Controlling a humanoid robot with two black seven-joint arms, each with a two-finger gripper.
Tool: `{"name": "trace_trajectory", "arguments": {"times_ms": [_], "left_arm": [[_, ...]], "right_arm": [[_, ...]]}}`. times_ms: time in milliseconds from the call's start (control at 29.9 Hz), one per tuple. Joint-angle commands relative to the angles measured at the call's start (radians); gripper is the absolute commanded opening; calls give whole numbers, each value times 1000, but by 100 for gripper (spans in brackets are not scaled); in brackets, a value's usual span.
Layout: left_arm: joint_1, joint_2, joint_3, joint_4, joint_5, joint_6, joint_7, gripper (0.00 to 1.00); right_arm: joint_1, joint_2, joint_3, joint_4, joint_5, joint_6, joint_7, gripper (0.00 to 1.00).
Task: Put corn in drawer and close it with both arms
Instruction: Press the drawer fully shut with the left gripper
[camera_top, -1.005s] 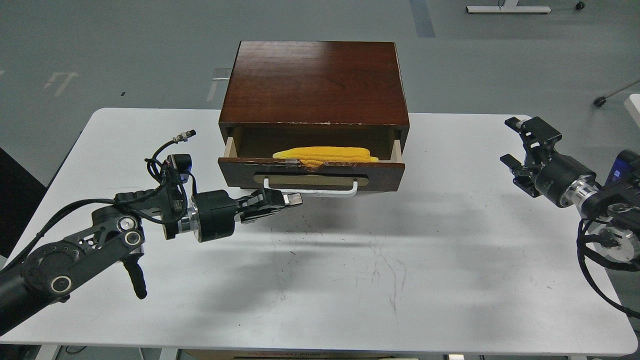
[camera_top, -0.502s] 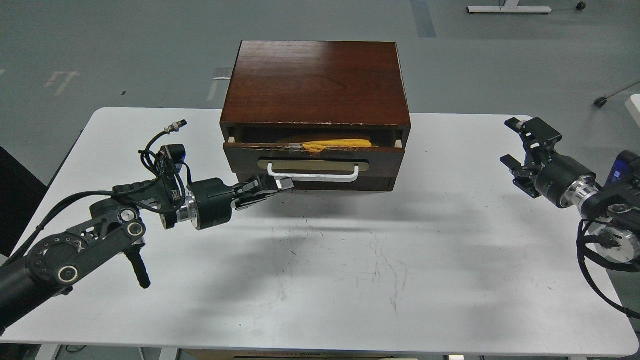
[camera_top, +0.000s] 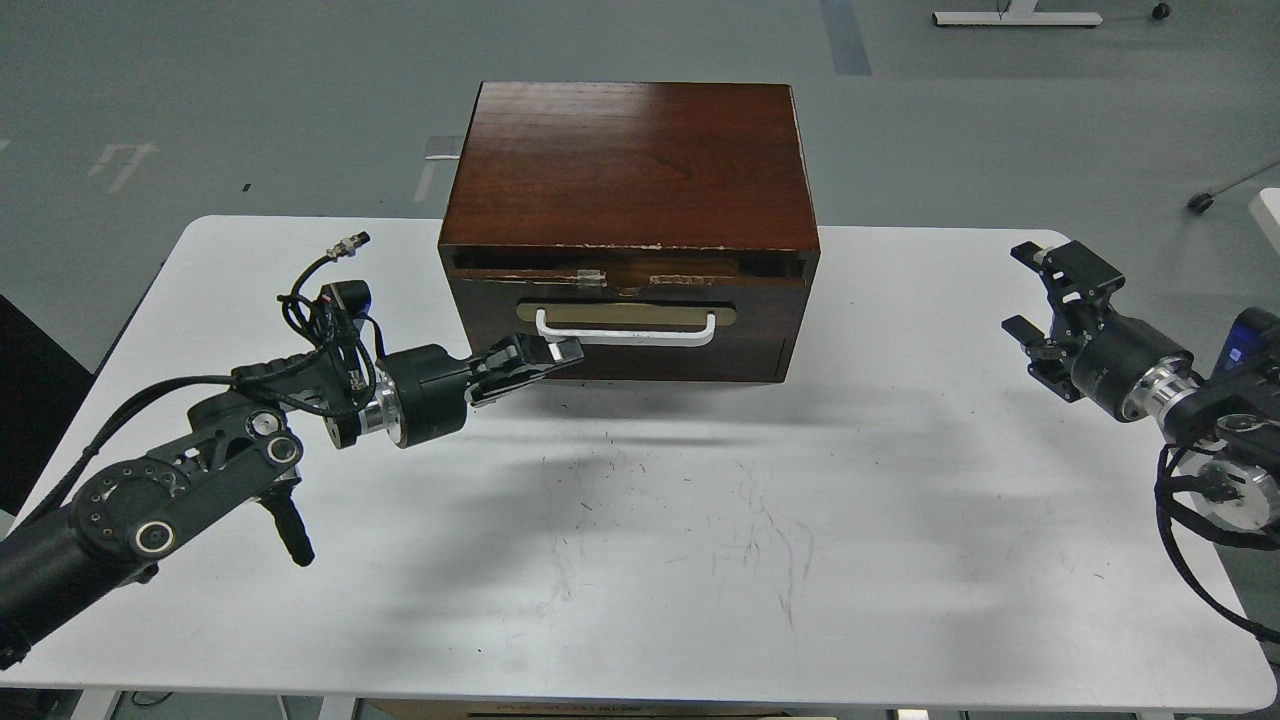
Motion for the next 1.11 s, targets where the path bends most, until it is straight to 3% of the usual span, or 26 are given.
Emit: {"name": "trace_trajectory", "arguments": {"times_ms": [0,737,871,1005,1072], "left_arm": [[-2,-11,-1,10,-1,3,0,0],[-24,-31,12,47,-47,20,9,0],[-22,-13,16,30,-49,-4,8,0],[-4,62,16,-60,-59,-116,-9,0],[2,85,13,-92,-79,-116,-25,0]], "right_arm": [[-1,0,0,0,0,0,0,98],[-15,-2,1,1,2,0,0,98],[-17,-2,1,1,2,0,0,98],[-15,-3,4,1,2,0,0,98],[-15,-3,11,3,2,0,0,98]]}}
